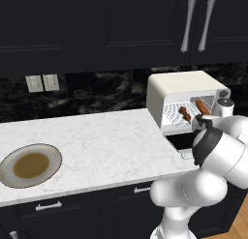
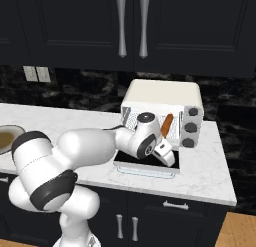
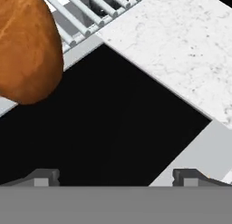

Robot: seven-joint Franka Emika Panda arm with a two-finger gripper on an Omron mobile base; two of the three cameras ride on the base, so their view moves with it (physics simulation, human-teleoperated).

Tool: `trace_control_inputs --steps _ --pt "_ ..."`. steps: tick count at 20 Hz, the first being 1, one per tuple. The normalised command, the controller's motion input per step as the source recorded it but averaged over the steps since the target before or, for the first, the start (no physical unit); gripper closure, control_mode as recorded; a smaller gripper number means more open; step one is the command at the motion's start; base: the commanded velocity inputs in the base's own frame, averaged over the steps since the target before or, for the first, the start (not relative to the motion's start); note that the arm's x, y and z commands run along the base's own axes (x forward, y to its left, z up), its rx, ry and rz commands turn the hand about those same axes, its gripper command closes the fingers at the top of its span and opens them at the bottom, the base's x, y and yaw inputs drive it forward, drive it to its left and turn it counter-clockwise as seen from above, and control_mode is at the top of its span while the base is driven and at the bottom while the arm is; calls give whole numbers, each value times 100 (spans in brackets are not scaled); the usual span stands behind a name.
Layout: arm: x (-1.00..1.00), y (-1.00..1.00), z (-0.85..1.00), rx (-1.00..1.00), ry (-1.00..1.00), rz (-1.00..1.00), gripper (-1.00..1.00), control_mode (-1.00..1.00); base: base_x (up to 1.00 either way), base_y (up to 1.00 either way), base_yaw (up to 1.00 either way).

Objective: Pick up the kebab skewer and baguette bread, and place them inside the toaster oven. Close the toaster oven door and start by setting the timer.

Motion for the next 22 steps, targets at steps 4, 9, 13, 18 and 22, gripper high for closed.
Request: trace_control_inputs --steps 4,9,13,18,22 --pt "11 1 -24 0 0 0 -100 -100 0 0 0" --pt "14 0 -19 0 0 0 -100 -100 0 0 0" --pt "24 0 6 3 0 0 -100 -100 0 0 0" --pt "38 0 11 4 0 -2 -100 -100 0 0 0" --pt "31 0 8 6 0 -4 -100 -100 0 0 0"
